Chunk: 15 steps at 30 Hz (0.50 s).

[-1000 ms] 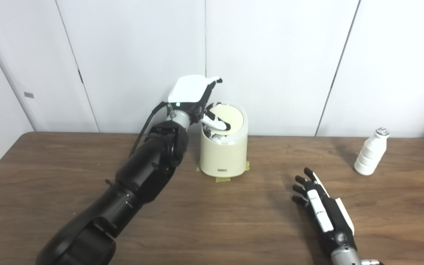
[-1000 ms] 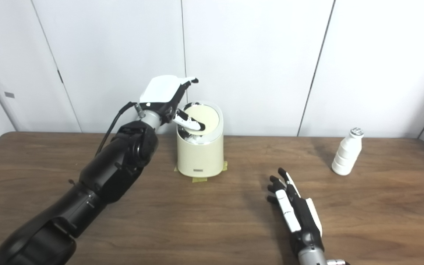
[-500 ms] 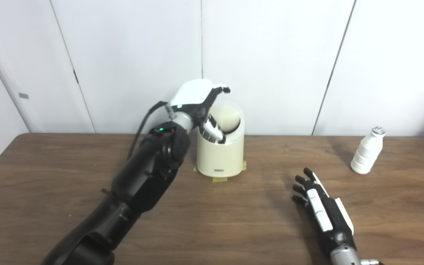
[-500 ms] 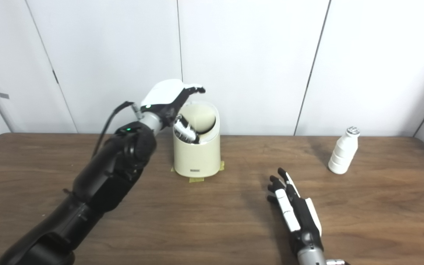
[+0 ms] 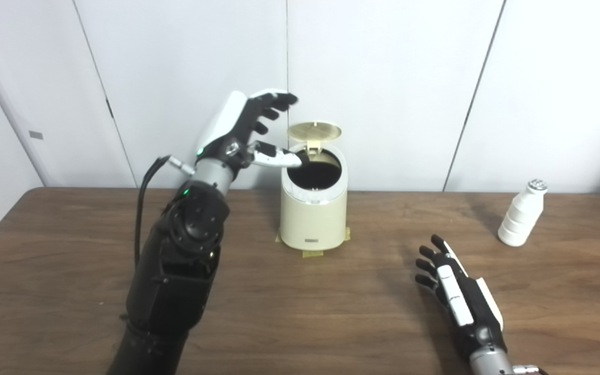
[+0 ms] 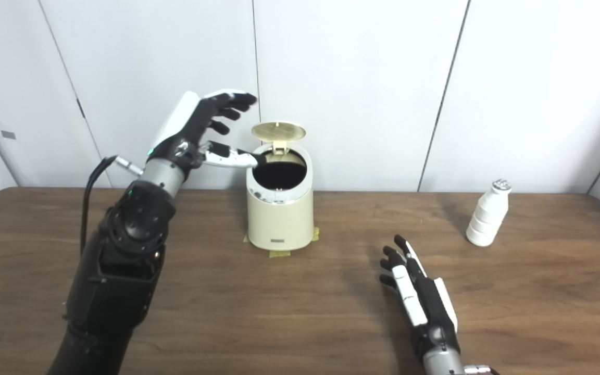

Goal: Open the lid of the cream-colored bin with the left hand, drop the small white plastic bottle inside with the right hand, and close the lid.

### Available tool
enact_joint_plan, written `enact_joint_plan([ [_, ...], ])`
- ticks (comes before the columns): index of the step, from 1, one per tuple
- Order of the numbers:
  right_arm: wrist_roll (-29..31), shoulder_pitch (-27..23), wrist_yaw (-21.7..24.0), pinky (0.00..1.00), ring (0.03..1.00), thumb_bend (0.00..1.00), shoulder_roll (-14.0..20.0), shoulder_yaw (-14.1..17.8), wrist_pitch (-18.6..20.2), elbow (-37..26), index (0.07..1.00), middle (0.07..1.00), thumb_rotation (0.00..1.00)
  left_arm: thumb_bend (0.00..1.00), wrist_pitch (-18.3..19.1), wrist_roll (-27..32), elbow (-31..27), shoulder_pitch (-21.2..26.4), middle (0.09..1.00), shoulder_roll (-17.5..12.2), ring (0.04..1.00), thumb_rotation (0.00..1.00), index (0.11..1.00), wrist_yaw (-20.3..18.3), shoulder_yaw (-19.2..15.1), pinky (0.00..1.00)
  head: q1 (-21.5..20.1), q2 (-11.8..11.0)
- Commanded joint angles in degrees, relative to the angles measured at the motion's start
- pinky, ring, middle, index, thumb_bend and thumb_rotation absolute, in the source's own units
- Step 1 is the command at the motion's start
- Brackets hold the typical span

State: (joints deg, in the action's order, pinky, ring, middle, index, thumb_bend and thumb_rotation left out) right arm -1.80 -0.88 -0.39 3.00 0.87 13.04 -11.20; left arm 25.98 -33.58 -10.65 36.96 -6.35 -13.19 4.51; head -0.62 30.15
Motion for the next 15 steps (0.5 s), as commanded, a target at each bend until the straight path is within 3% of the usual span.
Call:
enact_joint_plan([
  [1,0.3,-1.41,0.33,0.8,0.867,0.57,0.36,0.26,-0.91,-2.3,0.935,0.898,0.89,0.69,-2.36,1.46,-2.93,1.33,0.778,-0.18,0.759,0.02,0.791,2.54,-0.78,0.66,-0.04,0.08],
  [13,3.87,-0.59,0.91,0.83,0.889,0.56,0.18,1.65,-0.43,-3.51,0.931,0.914,0.87,0.59,-0.59,11.26,-10.61,-9.39,0.77,1.84,0.739,0.07,0.809,5.73,-5.49,0.66,-0.42,0.76],
  [15,4.54,-0.41,0.81,0.84,0.898,0.57,0.04,1.94,-0.02,-4.18,0.933,0.917,0.86,0.55,-0.68,13.3,-11.3,-11.31,0.782,2.23,0.756,0.13,0.815,5.98,-6.54,0.71,-0.38,0.86],
])
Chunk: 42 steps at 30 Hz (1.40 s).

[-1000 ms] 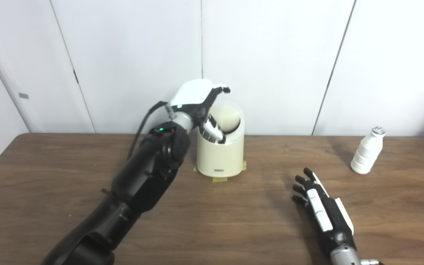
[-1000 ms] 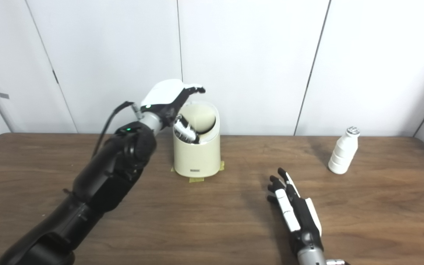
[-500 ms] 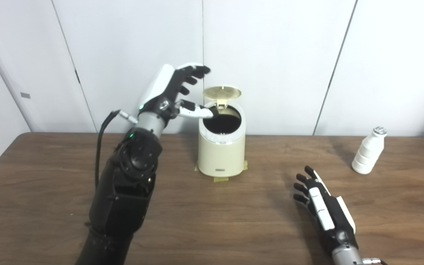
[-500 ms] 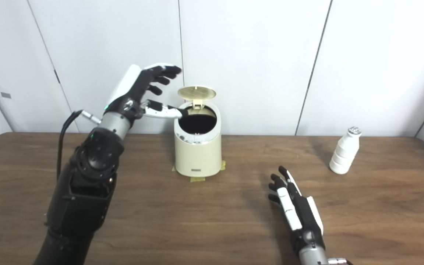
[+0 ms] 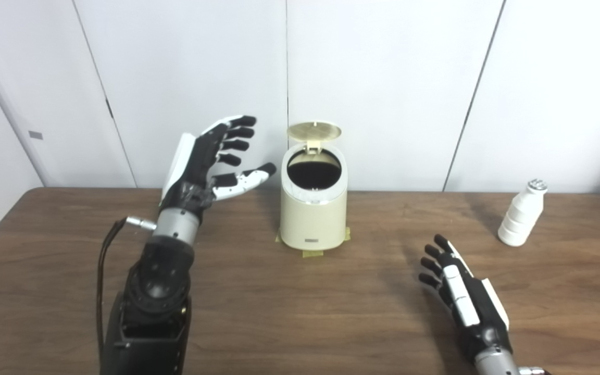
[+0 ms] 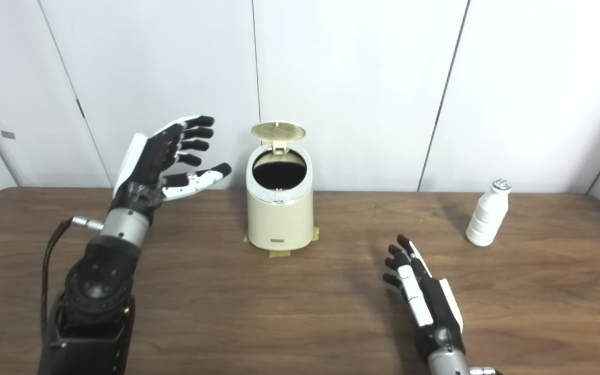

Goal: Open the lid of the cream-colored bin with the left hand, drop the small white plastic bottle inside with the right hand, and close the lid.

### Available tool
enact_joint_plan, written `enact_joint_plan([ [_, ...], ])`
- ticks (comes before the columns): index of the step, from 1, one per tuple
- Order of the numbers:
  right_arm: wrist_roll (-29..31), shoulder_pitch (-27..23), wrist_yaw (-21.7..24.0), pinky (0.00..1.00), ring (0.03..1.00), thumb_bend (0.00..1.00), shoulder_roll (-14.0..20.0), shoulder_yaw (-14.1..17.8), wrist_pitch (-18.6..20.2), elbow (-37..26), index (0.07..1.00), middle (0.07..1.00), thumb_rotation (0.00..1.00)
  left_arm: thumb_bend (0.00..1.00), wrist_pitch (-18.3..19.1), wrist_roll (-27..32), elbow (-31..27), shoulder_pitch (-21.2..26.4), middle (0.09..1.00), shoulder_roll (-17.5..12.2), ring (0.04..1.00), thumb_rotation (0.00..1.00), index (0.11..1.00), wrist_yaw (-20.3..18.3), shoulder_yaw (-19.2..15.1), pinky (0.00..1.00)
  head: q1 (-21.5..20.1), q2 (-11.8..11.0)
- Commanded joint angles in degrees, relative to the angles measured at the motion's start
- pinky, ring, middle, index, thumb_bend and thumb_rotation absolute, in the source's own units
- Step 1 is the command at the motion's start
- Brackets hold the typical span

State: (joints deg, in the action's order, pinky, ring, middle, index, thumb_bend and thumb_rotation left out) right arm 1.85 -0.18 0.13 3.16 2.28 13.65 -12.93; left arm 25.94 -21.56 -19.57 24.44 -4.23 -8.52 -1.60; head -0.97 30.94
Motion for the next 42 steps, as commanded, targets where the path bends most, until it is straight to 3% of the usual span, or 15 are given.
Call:
enact_joint_plan([
  [1,1.1,-1.06,0.21,0.84,0.899,0.57,-0.15,0.65,-0.55,-2.68,0.934,0.917,0.86,0.54,-0.78,2.38,-2.62,0.42,0.787,0.17,0.763,0.16,0.818,1.25,-0.86,0.72,-0.05,0.16],
  [4,0.98,-1.12,-0.27,0.85,0.907,0.55,-0.2,0.89,-0.34,-3.37,0.94,0.919,0.83,0.5,-1.7,6.55,-2.88,-2.23,0.81,0.4,0.777,0.25,0.84,1.08,-2.3,0.73,-0.14,0.33],
  [9,-0.57,-1.23,-1.3,0.82,0.891,0.53,0.04,1.08,-1.61,-3.92,0.945,0.914,0.75,0.41,-2.82,13.31,-2.27,-7.31,0.854,0.29,0.831,0.5,0.882,0.25,-3.88,0.8,-0.42,0.46],
  [17,-2.06,-2.71,-3.54,0.75,0.827,0.67,1.52,4.08,-5.94,-1.36,0.902,0.872,0.39,0.41,-5.37,16.87,-2.59,-15.4,0.897,0.61,0.879,0.86,0.915,1.95,-4.01,0.86,-2.02,0.34],
  [21,-5.37,-2.61,-4.6,0.76,0.824,0.69,3.61,4.77,-7.7,0.34,0.901,0.867,0.36,0.41,-7.86,17.24,-0.92,-17.68,0.892,0.25,0.873,0.88,0.912,3.05,-3.76,0.88,-3.21,0.2],
  [24,-4.67,-2.27,-4.78,0.87,0.859,0.7,4.41,6.1,-9.46,1.34,0.907,0.883,0.29,0.46,-9.33,17.1,0.22,-18.76,0.893,-0.38,0.871,0.84,0.911,3.24,-3.52,0.88,-4.7,-0.13],
  [26,-4.64,-2.01,-5.22,0.83,0.85,0.72,4.38,6.82,-9.57,0.98,0.9,0.876,0.28,0.5,-9.74,16.96,0.71,-19.11,0.897,-0.72,0.876,0.84,0.912,3.37,-3.5,0.88,-5.55,-0.25],
  [31,-8.3,-1.63,-7.61,0.69,0.78,0.77,4.38,8.47,-5.38,-4.45,0.852,0.819,0.25,0.5,-10.56,18.0,1.37,-20.06,0.899,-1.08,0.888,0.84,0.914,3.63,-3.94,0.9,-10.13,-0.51],
  [35,-9.02,-1.33,-8.12,0.71,0.771,0.78,4.91,10.38,-2.43,-7.54,0.85,0.81,0.27,0.5,-10.3,20.21,1.34,-20.28,0.914,-1.84,0.905,0.82,0.928,3.36,-4.95,0.92,-14.64,-0.42],
  [42,-12.63,-2.28,-9.41,0.7,0.77,0.76,6.47,11.87,-2.76,-7.54,0.84,0.808,0.2,0.43,-11.41,22.75,2.35,-20.11,0.936,-4.17,0.927,0.85,0.945,2.64,-5.58,0.95,-19.4,-0.21],
])
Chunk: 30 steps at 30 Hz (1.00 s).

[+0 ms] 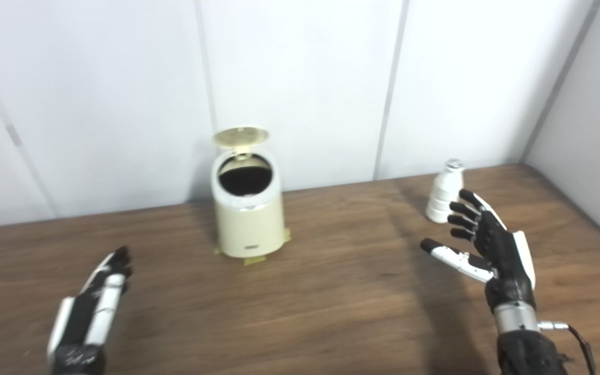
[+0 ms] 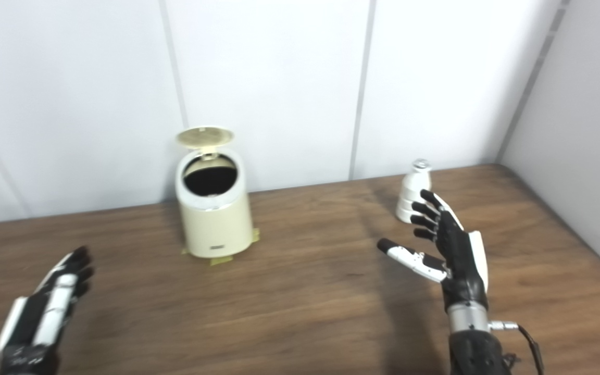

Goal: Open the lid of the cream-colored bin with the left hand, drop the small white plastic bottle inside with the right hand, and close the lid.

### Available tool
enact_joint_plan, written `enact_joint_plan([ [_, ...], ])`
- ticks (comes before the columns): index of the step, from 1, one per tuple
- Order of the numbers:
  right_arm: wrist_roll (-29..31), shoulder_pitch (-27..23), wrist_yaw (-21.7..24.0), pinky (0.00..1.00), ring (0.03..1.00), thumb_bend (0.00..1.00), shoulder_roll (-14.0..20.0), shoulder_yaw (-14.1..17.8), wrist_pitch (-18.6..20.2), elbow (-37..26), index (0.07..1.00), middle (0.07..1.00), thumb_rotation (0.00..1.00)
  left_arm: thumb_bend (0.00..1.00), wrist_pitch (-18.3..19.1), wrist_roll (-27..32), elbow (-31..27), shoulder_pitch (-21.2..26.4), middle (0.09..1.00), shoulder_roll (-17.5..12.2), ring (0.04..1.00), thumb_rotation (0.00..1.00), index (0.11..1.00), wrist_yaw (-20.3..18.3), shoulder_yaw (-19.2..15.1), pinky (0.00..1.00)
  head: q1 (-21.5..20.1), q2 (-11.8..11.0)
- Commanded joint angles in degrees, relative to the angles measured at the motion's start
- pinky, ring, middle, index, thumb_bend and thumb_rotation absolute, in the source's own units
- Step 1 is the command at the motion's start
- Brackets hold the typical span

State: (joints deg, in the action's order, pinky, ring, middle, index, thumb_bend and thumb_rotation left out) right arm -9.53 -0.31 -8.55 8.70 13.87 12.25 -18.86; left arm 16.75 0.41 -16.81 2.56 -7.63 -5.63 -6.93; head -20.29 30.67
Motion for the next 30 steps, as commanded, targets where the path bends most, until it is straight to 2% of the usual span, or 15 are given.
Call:
enact_joint_plan([
  [1,-1.86,-2.38,-0.98,0.69,0.771,0.76,1.12,0.24,-1.23,-1.57,0.84,0.811,0.19,0.42,-2.13,1.19,-0.24,1.87,0.935,-1.05,0.927,0.85,0.944,-0.2,-0.44,0.95,-1.01,0.24],
  [5,-3.71,-3.47,-1.47,0.7,0.8,0.77,1.82,0.71,1.92,-1.71,0.847,0.836,0.19,0.36,-0.85,1.6,-1.04,2.33,0.923,-1.96,0.922,0.86,0.939,0.08,-0.39,0.95,-2.45,0.67],
  [8,-5.98,-4.14,-1.53,0.77,0.83,0.78,2.09,0.59,4.76,-2.03,0.859,0.852,0.24,0.34,-0.28,2.0,-1.55,2.45,0.918,-2.67,0.915,0.89,0.941,-0.1,-0.47,0.95,-3.09,1.01],
  [10,-7.3,-5.1,-1.97,0.82,0.857,0.79,2.51,0.78,5.63,-1.19,0.87,0.872,0.24,0.33,0.87,2.73,-2.33,2.54,0.919,-2.95,0.909,0.9,0.94,-0.16,-0.57,0.94,-3.55,1.39],
  [12,-8.59,-6.09,-2.51,0.8,0.861,0.79,3.01,0.91,6.32,-0.22,0.877,0.881,0.22,0.31,1.92,3.27,-3.06,2.58,0.925,-3.12,0.916,0.9,0.944,-0.16,-0.61,0.96,-3.66,1.55],
  [15,-10.67,-7.57,-2.55,0.76,0.865,0.82,4.48,0.78,7.7,1.27,0.89,0.891,0.29,0.29,2.65,3.41,-3.7,2.71,0.937,-3.66,0.925,0.9,0.95,-0.48,-0.41,0.97,-4.08,2.02],
  [17,-10.25,-8.56,-2.24,0.72,0.86,0.83,5.42,1.15,8.03,2.63,0.893,0.908,0.29,0.29,3.99,3.32,-4.52,2.7,0.936,-3.71,0.927,0.89,0.948,-0.33,-0.37,0.97,-4.3,2.28],
  [20,-10.27,-10.2,-2.19,0.72,0.881,0.83,6.9,1.35,8.9,4.97,0.897,0.932,0.27,0.27,5.78,3.31,-5.6,2.64,0.92,-3.89,0.924,0.88,0.937,-0.2,-0.51,0.96,-4.8,2.63],
  [22,-10.8,-11.37,-2.75,0.72,0.873,0.83,7.61,1.44,9.28,6.56,0.886,0.925,0.18,0.25,6.35,3.38,-5.86,2.66,0.924,-4.04,0.925,0.89,0.936,-0.21,-0.65,0.95,-5.06,2.8],
  [24,-11.14,-12.45,-3.1,0.71,0.864,0.83,8.4,1.47,9.47,8.27,0.884,0.921,0.16,0.24,7.26,3.65,-6.34,2.62,0.925,-3.9,0.925,0.89,0.939,-0.07,-0.89,0.95,-5.55,3.08],
  [30,-12.19,-15.65,-3.39,0.59,0.763,0.83,11.12,0.81,9.67,13.27,0.898,0.914,0.12,0.22,7.73,3.49,-7.11,2.42,0.914,-3.92,0.913,0.87,0.936,0.01,-0.89,0.94,-6.04,3.6],
])
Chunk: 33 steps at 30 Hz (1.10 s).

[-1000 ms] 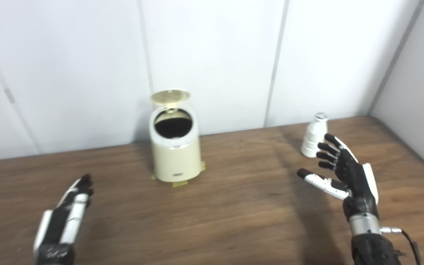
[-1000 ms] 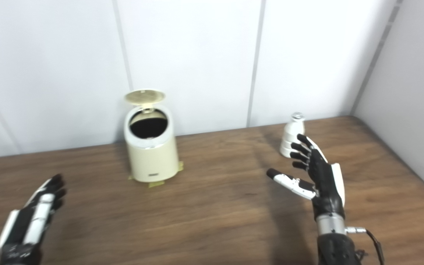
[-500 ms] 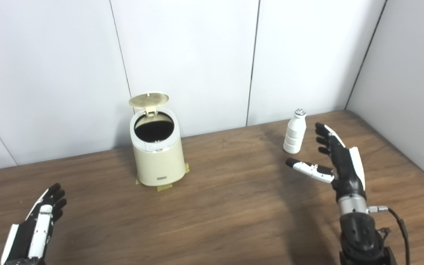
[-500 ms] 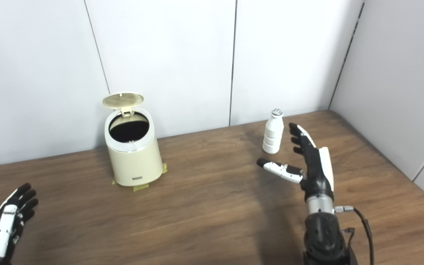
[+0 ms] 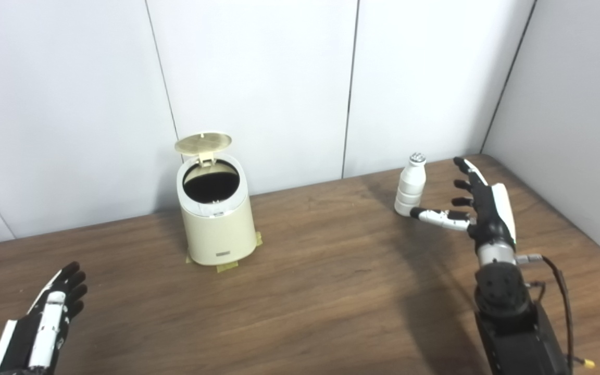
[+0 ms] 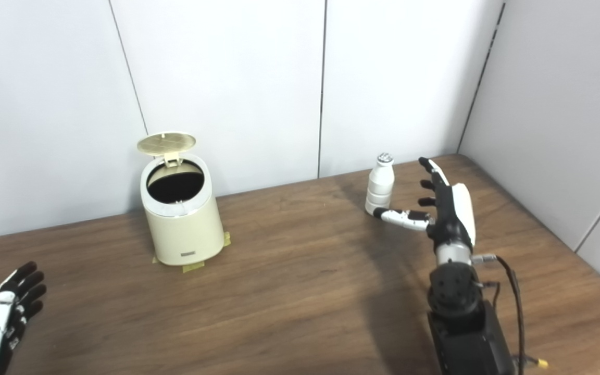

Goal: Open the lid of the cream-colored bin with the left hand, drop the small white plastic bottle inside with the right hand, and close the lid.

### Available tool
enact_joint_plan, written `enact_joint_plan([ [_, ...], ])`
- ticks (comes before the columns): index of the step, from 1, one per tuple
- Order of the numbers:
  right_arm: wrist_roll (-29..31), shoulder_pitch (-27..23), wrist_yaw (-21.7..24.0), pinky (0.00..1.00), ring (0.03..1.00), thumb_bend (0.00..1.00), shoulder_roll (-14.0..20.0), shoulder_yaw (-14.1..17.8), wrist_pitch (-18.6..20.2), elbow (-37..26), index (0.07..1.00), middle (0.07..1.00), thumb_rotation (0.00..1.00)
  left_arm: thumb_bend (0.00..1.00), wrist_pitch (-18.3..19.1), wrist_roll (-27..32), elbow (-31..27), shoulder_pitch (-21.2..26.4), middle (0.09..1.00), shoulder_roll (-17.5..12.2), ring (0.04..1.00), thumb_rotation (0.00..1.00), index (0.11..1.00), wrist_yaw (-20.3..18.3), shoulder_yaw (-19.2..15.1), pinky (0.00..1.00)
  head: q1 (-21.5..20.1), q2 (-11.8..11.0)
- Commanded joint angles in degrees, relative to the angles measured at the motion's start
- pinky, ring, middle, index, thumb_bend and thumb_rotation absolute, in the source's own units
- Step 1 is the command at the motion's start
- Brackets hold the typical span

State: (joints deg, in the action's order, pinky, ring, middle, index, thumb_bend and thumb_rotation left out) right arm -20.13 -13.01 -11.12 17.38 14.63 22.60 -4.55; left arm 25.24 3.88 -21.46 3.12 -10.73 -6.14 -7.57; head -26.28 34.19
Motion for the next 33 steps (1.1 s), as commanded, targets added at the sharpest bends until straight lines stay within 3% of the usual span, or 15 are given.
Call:
enact_joint_plan([
  [1,-1.98,-3.4,-0.75,0.61,0.776,0.83,2.91,-0.32,-0.44,-0.59,0.897,0.913,0.11,0.22,-0.73,-0.07,-2.52,1.88,0.913,-0.87,0.911,0.87,0.934,0.54,-0.24,0.94,-0.05,0.08],
  [6,-3.7,-6.36,0.02,0.76,0.874,0.84,6.03,-2.94,-0.37,3.51,0.91,0.909,0.17,0.22,-0.26,-0.04,-3.38,1.79,0.911,-0.65,0.906,0.83,0.934,0.89,-0.5,0.93,-0.77,0.53],
  [12,-3.1,-8.85,0.1,0.79,0.895,0.85,7.69,-4.46,-1.96,8.13,0.907,0.916,0.12,0.2,-0.18,0.25,-4.11,1.74,0.909,-0.65,0.901,0.81,0.932,1.25,-0.62,0.93,-1.18,0.86],
  [16,-3.34,-10.49,1.43,0.7,0.855,0.83,9.14,-5.75,-1.46,10.78,0.906,0.916,0.1,0.2,0.5,-0.51,-4.94,1.71,0.897,-0.8,0.895,0.81,0.918,1.64,-0.38,0.93,-1.01,1.0],
  [33,-3.14,-14.92,4.76,0.69,0.815,0.85,12.72,-8.26,-0.29,16.91,0.868,0.855,0.08,0.14,1.65,-0.37,-6.96,2.07,0.891,-0.73,0.895,0.78,0.912,2.09,0.06,0.92,-0.45,1.89],
])
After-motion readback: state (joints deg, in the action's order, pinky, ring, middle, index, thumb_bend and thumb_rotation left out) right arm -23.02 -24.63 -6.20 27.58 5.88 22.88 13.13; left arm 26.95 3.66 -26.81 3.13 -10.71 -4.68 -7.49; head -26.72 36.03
